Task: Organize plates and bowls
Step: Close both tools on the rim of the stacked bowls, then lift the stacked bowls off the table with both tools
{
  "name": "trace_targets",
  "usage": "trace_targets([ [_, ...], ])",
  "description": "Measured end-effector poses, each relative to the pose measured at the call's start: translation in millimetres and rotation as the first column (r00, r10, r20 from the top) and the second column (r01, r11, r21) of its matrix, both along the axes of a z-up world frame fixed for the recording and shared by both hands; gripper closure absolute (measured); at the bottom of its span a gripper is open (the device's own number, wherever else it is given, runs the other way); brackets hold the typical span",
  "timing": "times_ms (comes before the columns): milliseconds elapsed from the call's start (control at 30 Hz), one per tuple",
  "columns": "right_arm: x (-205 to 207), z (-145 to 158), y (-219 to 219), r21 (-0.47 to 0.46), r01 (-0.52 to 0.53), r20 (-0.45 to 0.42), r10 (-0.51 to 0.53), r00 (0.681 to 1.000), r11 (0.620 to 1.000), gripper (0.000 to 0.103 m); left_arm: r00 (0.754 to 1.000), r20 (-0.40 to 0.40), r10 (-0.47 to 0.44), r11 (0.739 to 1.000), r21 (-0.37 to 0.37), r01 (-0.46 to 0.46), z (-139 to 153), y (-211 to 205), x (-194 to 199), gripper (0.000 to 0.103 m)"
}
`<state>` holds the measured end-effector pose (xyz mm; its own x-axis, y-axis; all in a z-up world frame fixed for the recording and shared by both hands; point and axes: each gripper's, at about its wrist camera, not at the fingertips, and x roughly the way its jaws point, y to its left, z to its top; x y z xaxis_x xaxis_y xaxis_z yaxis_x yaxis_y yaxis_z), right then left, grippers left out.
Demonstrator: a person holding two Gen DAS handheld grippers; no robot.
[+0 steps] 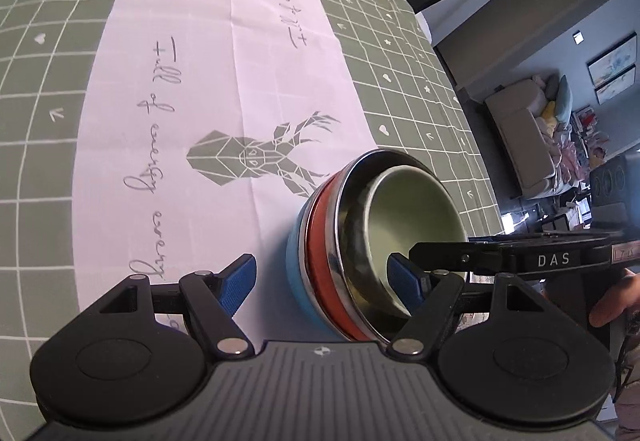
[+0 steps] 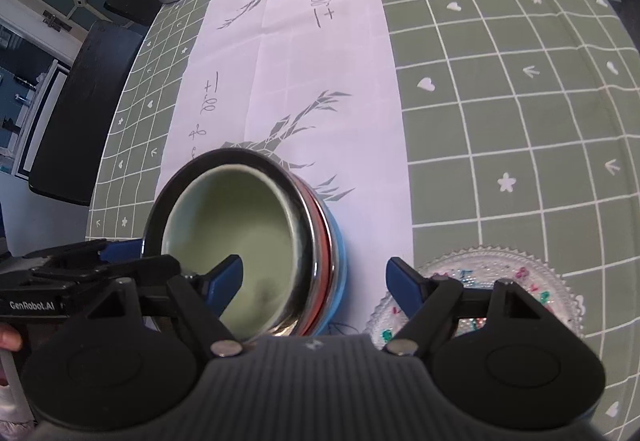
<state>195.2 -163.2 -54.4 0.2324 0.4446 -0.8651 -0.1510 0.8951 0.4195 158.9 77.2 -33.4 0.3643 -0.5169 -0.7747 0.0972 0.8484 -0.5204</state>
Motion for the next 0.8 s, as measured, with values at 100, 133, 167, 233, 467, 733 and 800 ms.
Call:
trace_targets([
  [100,1,-4,2,0.005,-0.003,-0.003,0.003,1.0,1.0,0.026,1.0,-0.011,0.02,1.0,-0.016,-0.021,-5,-2,0,0.016],
  [133,1,-5,2,0.007,-0.004,-0.003,0.004,1.0,1.0,0.026,1.0,-0.012,0.026,0.999,-0.02,-0.026,-6,-2,0,0.016],
  [167,1,-7,2,0.008,-0.006,-0.004,0.006,1.0,1.0,0.026,0.999,-0.012,0.03,0.999,-0.022,-0.03,-7,-3,0,0.016],
  [233,2,-9,3,0.008,-0.011,-0.005,0.011,1.0,1.0,0.027,1.0,-0.016,0.025,0.999,-0.022,-0.025,-9,-6,1,0.016],
  [467,5,-15,3,0.017,-0.015,-0.006,0.015,1.0,1.0,0.032,0.999,-0.03,0.014,1.0,-0.004,-0.014,-13,-15,2,0.016],
  [733,7,-18,2,0.018,-0.008,-0.007,0.008,1.0,1.0,0.032,0.999,-0.053,0.011,1.0,0.005,-0.011,-19,-21,6,0.016],
  [800,8,-20,2,0.017,-0.005,-0.008,0.005,1.0,1.0,0.034,0.998,-0.067,0.022,1.0,0.007,-0.022,-23,-21,9,0.018],
])
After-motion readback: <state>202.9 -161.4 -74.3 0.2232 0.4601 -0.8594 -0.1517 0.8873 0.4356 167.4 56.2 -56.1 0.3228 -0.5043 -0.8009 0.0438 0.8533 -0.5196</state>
